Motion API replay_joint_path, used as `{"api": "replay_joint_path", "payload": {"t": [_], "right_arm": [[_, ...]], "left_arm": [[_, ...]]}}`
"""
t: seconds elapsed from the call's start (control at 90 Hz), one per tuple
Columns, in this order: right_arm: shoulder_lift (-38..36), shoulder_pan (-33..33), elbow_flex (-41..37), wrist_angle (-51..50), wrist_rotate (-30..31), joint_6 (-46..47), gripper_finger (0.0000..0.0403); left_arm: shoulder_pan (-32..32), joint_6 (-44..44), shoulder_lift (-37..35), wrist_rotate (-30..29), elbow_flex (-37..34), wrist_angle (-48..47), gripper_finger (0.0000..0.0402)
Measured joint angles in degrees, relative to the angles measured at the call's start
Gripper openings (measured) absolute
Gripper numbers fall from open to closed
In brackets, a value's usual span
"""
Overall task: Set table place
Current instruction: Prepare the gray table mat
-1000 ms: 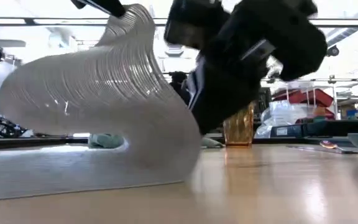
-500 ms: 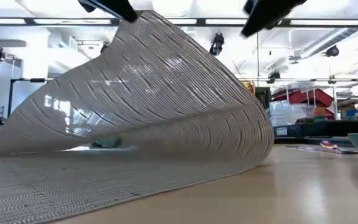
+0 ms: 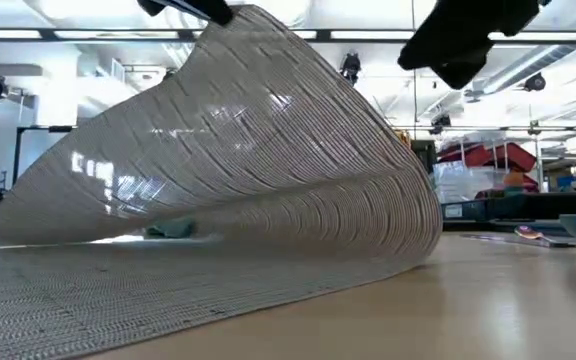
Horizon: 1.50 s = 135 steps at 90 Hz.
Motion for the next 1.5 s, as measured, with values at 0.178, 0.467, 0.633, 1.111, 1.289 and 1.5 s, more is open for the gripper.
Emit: {"api": "replay_joint_path", "payload": {"t": [0.178, 0.467, 0.633, 1.111, 1.289, 1.5], "right_arm": [[3.92, 0.06, 1.05, 6.40, 0.95, -0.39, 0.0120], [15.06, -0.60, 12.43, 5.51, 5.97, -4.70, 0.0217], [20.78, -1.71, 21.42, -4.23, 11.54, -6.28, 0.0220], [23.36, -4.22, 26.40, -12.69, 16.96, -8.71, 0.0012], [21.12, -4.18, 26.25, -16.63, 18.23, -6.01, 0.0003], [21.00, -4.18, 26.21, -16.75, 18.10, -5.75, 0.0001]], "left_arm": [[0.12, 1.20, 0.00, -0.04, 0.00, 1.07, 0.0000], [0.95, 1.28, 0.00, -0.04, 0.00, 1.81, 0.0000], [1.36, 1.36, 0.00, -0.08, 0.00, 1.84, 0.0000], [0.92, 2.71, -0.98, 0.55, 0.00, 3.13, 0.0000], [-0.68, 1.81, -3.59, 0.54, 0.00, 2.48, 0.0000], [-3.39, -1.46, -6.79, 0.60, 0.00, 0.17, 0.0000]]}}
